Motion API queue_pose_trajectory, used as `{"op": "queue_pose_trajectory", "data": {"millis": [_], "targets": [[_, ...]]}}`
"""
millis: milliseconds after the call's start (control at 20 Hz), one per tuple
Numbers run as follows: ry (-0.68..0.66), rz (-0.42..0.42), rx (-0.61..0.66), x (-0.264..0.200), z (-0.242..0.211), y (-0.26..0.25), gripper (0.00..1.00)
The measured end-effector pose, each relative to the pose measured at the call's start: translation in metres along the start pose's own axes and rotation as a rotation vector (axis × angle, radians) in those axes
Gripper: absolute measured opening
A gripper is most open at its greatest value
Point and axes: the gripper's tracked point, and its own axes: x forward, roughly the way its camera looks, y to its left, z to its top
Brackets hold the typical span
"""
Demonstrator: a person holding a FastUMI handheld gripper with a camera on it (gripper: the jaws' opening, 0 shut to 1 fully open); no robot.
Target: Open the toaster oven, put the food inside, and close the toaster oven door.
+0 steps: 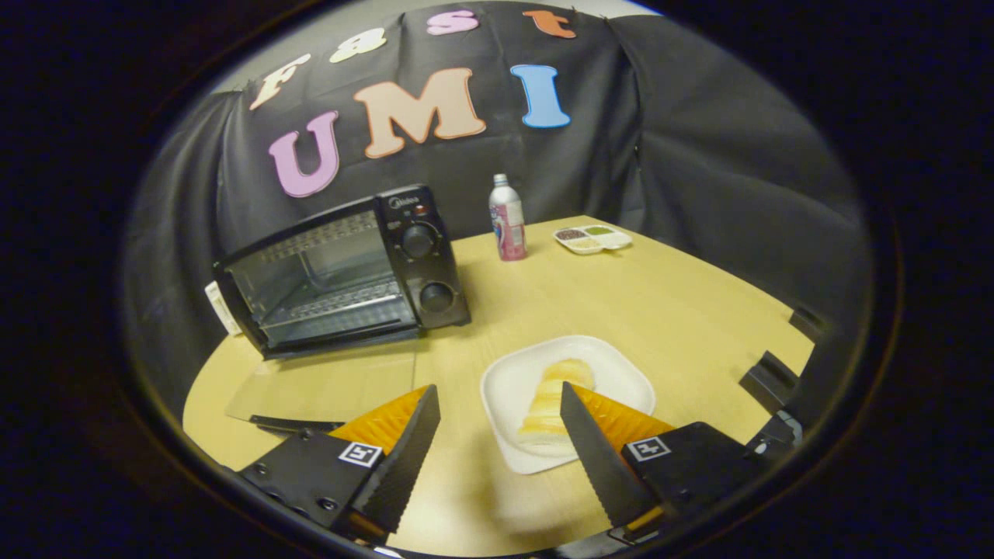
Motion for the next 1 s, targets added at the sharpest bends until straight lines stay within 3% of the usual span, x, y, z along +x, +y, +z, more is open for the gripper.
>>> {"op": "queue_pose_trajectory", "data": {"millis": [300, 500, 800, 1000], "targets": [[0.063, -0.062, -0.001, 0.016, -0.019, -0.027, 0.98], [0.085, -0.043, 0.08, 0.024, -0.022, -0.031, 0.98], [0.092, -0.055, 0.037, 0.034, -0.023, -0.039, 0.94], [0.07, -0.055, -0.001, 0.034, -0.023, -0.041, 0.73]]}}
